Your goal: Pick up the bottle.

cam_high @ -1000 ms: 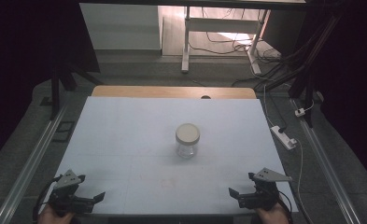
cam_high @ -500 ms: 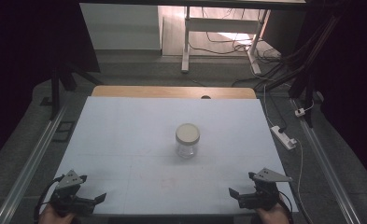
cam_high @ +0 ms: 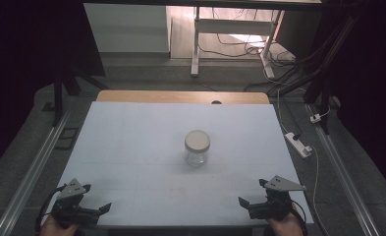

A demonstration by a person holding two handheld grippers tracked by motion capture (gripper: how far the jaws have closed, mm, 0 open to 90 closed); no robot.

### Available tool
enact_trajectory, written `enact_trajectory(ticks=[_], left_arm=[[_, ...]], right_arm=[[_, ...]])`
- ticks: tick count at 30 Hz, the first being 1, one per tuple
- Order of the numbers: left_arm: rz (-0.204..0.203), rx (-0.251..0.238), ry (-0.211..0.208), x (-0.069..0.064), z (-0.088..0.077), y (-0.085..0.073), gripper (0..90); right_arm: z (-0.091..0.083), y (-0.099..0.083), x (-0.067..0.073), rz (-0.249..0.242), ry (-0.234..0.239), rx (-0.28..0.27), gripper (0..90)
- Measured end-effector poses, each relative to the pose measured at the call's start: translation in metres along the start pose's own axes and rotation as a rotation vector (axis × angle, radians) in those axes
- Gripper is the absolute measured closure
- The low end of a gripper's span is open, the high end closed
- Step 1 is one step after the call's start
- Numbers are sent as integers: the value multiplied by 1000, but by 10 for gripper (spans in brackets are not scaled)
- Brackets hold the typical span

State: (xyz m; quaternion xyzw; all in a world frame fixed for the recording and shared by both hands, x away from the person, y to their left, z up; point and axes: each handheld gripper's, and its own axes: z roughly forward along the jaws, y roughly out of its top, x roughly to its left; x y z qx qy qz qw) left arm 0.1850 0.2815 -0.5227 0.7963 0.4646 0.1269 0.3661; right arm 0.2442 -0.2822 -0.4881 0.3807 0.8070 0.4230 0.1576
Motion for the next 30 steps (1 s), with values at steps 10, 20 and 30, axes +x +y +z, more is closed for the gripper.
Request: enact_trajectory(ticks=[10, 20, 30], left_arm=[[-14, -5, -1, 1, -1, 0, 0], [-13, -8, -3, 0, -1, 1, 0], [-2, -3, -6, -1, -1, 1, 0]], right_arm=[[5, 6, 6, -37, 30, -17, 0], [15, 16, 13, -70, 53, -27, 0], [30, 28, 16, -98, 111, -24, 0]])
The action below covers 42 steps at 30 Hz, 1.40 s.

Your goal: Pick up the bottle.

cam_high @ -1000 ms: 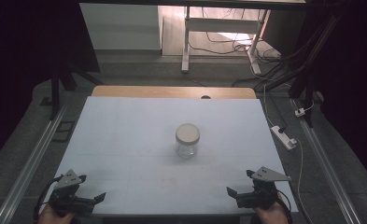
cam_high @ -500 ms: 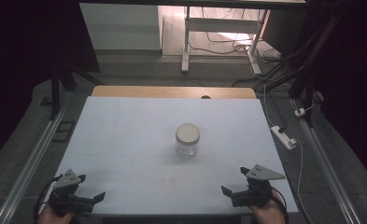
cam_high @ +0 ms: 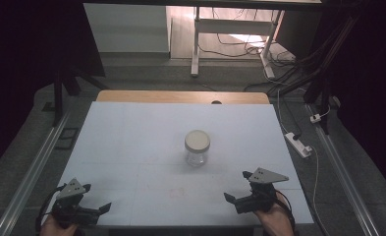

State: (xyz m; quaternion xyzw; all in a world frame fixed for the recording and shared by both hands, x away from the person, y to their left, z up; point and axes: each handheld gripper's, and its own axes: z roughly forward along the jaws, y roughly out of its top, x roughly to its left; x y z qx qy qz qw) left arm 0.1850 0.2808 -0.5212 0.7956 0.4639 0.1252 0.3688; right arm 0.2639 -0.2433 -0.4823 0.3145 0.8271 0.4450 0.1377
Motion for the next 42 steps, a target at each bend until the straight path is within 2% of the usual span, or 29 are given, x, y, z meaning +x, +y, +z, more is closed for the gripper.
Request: enact_trajectory(ticks=[5, 16, 23, 26, 31, 36, 42], left_arm=[[3, 2, -1, -1, 0, 0, 0], [6, 5, -1, -1, 1, 0, 0], [7, 6, -5, -1, 1, 1, 0], [6, 4, -5, -1, 1, 1, 0], [7, 4, -6, -1, 1, 1, 0], [10, 6, -6, -2, 1, 1, 0], [9, 3, -8, -1, 1, 1, 0]], right_arm=[[8, 6, 0, -11, -4, 13, 0], [32, 14, -8, 4, 5, 71, 0], [43, 24, -13, 53, 38, 53, 0], [48, 27, -15, 44, 20, 61, 0], [57, 31, -17, 39, 18, 77, 0], [65, 37, -18, 21, 4, 68, 0], [75, 43, -21, 29, 6, 72, 0]])
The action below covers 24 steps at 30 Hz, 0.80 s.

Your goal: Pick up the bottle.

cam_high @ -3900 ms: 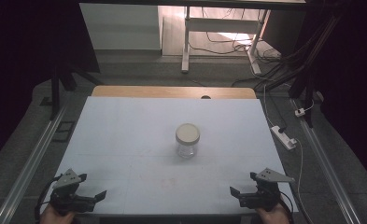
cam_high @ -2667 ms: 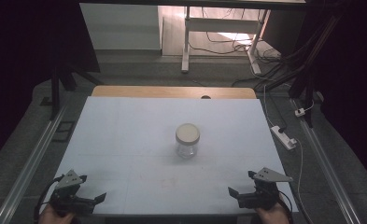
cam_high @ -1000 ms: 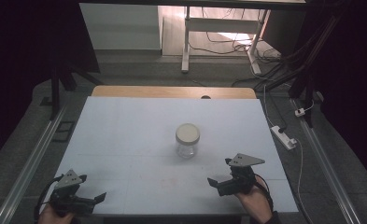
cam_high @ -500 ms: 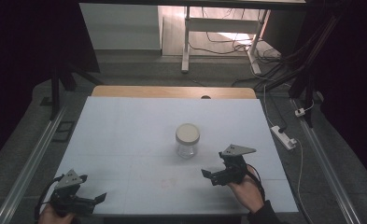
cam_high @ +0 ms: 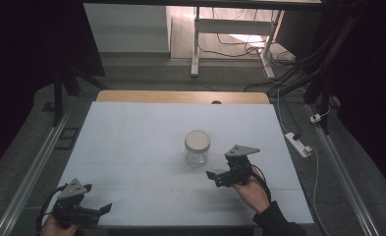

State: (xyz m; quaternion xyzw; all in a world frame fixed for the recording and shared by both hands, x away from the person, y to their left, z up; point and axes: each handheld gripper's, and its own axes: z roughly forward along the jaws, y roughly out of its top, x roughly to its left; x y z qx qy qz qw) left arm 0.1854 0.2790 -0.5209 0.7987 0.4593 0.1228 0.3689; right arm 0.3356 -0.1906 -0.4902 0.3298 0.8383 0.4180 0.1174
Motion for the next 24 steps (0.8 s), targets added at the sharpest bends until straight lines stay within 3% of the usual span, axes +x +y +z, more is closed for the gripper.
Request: enact_trajectory(ticks=[11, 24], left_arm=[[-3, -2, -7, 1, 0, 0, 0], [-5, -3, -11, 1, 0, 0, 0]], right_arm=[[18, 11, -7, 16, -15, 5, 0], [41, 25, -8, -31, 0, 11, 0]])
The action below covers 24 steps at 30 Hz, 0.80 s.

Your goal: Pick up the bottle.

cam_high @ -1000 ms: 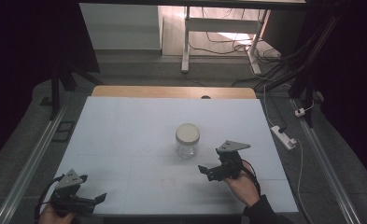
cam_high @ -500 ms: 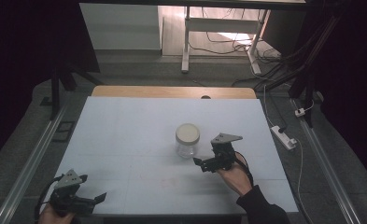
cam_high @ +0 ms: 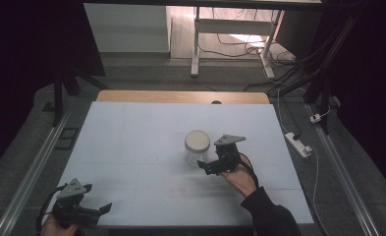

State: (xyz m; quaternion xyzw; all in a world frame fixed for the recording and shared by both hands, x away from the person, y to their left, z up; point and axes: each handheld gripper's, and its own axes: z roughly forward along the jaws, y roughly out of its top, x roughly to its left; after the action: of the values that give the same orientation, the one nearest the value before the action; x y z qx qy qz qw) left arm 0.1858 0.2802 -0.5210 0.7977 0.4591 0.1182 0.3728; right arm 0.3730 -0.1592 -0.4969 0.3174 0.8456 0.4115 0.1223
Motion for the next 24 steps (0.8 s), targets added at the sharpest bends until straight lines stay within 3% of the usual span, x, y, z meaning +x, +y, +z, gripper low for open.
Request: enact_trajectory(ticks=[7, 24], left_arm=[[0, 0, -3, 0, 0, 0, 0], [0, 2, -11, 0, 0, 0, 0]], right_arm=[[15, 6, 3, -42, 7, 5, 0], [38, 11, 5, -86, 4, -8, 5]])
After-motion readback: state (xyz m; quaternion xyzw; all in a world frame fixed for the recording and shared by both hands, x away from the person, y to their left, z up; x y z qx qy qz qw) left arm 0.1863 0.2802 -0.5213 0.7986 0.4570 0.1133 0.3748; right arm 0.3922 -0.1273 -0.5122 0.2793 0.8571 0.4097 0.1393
